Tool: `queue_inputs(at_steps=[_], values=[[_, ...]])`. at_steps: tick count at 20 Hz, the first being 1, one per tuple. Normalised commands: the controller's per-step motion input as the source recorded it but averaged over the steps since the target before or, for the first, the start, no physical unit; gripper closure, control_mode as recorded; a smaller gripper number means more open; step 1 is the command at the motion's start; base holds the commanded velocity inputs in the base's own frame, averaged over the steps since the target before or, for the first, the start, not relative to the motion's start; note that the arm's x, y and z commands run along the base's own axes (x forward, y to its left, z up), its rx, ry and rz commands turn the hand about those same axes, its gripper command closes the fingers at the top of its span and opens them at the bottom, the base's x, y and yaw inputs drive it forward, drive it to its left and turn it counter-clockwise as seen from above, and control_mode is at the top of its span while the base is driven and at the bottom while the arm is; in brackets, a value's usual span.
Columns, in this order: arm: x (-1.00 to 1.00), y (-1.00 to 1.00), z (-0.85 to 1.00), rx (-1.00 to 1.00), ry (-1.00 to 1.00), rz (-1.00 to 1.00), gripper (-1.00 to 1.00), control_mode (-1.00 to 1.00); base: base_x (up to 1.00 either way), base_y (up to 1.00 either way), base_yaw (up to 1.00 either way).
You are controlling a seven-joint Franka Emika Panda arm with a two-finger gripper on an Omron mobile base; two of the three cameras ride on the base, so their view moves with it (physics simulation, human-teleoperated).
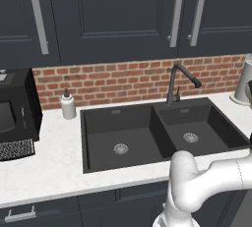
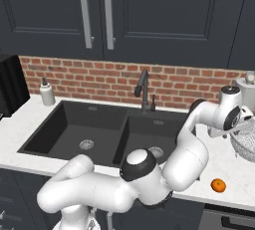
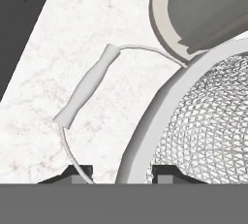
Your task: Put the colander in the sink, put the tangerine in the colander, and turn on the sink faucet and pour water over the colander.
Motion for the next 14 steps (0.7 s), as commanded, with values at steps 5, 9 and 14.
queue_inputs(at_steps=[5,9,14], values=[[-0.48,0.31,0.0,-0.06,-0.05,0.04,1.0,-1.0,0.0,0.0,0.0],[-0.94,0.94,0.0,-0.27,-0.25,0.2,1.0,-1.0,0.0,0.0,0.0],[-0.96,1.0,0.0,-0.32,-0.35,0.23,1.0,-1.0,0.0,0.0,0.0]])
